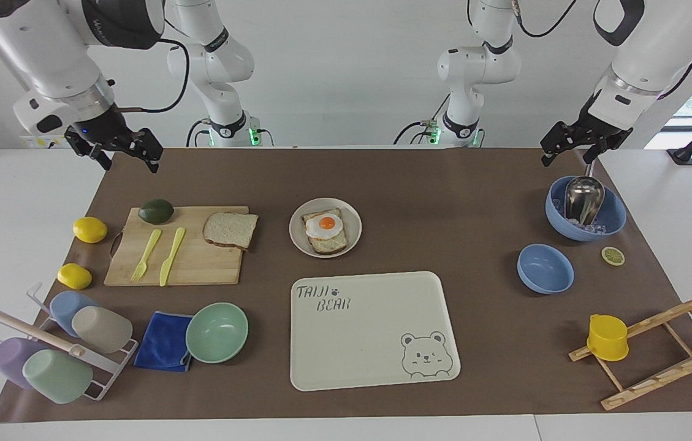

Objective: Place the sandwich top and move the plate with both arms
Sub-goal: 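Reach the right gripper toward the bread slice on the cutting board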

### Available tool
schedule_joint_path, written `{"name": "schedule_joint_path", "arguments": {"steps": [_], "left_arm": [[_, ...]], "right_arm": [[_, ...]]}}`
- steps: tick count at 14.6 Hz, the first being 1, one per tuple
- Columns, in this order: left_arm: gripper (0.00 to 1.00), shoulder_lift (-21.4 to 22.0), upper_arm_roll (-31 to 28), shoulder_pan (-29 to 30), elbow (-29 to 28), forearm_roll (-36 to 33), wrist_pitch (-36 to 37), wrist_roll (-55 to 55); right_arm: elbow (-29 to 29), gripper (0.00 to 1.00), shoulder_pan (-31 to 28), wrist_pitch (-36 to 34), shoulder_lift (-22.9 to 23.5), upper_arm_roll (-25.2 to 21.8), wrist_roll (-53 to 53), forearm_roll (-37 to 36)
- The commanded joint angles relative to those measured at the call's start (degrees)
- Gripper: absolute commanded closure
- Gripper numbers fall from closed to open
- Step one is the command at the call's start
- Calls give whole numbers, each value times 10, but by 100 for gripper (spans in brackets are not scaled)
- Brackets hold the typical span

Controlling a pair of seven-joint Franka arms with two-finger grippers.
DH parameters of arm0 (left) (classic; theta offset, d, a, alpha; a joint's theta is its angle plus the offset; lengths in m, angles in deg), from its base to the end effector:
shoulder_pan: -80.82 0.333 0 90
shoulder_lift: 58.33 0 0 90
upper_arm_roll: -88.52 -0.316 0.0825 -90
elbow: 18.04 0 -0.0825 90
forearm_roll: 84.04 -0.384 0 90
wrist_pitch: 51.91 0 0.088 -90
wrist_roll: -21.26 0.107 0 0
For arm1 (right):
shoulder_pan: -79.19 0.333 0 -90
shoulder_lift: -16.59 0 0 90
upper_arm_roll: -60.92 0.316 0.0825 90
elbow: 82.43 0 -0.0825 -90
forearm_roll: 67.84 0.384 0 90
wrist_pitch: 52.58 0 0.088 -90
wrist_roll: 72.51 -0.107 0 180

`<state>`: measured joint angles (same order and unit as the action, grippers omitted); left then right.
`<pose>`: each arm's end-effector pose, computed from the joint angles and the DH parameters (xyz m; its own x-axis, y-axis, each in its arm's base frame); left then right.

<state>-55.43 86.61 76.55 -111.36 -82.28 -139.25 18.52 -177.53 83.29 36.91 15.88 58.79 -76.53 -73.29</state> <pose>0.5326 -0.0249 0.6209 0.9985 0.0051 -0.0552 0.0068 -0.9995 0.0298 0.5464 0.0084 0.5892 0.9962 -0.0364 -0.0786 -0.0284 -0.9946 0.1000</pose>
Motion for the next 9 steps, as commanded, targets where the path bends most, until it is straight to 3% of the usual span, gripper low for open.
{"name": "schedule_joint_path", "arguments": {"steps": [1, 5, 9], "left_arm": [[0, 8, 1, 2, -9, -9, 0, 6], [0, 8, 2, 2, -9, -9, 0, 6], [0, 8, 1, 2, -9, -9, 0, 6]], "right_arm": [[-25, 0, 88, 21, 33, 5, -101, -63], [-46, 0, 170, 31, 87, 5, -221, -98], [-159, 0, 200, 138, 63, 5, -259, -103]]}}
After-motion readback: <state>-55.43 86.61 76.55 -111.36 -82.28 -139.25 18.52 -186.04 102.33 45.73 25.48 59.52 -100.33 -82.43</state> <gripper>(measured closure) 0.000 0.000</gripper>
